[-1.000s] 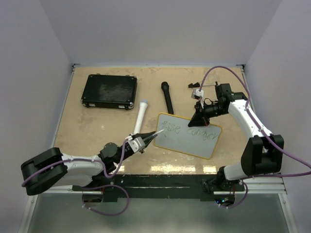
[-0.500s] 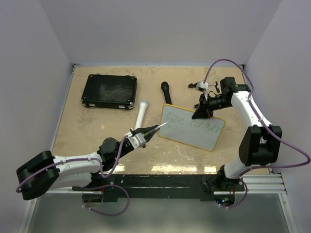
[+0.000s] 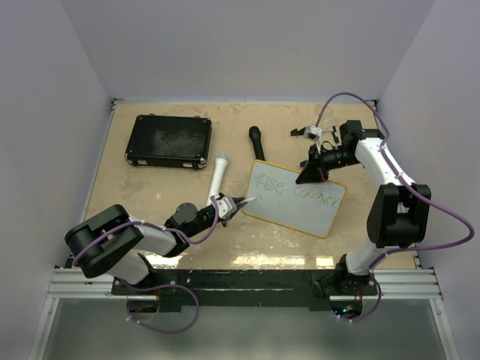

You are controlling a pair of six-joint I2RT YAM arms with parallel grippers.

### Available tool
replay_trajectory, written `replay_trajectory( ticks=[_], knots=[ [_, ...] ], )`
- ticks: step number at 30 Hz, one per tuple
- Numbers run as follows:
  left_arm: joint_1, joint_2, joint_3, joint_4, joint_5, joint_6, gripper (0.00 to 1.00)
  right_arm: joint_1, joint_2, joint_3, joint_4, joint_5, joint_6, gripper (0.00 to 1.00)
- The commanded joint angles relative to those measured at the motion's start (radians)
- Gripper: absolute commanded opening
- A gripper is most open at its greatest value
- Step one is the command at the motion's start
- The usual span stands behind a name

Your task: Write a sentence on the whiteboard

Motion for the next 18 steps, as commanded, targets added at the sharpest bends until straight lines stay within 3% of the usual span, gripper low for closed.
replay_trajectory(
  ticks=[1, 18],
  knots=[
    [0.014, 0.055, 0.027, 0.358, 0.053, -0.039, 0.0, 0.004, 0.007, 0.025, 0.002, -0.035, -0.029, 0.0],
    [0.021, 0.0, 0.039, 0.34, 0.067, -0.031, 0.0, 0.004, 0.024, 0.025, 0.0, -0.035, -0.032, 0.0]
  ],
)
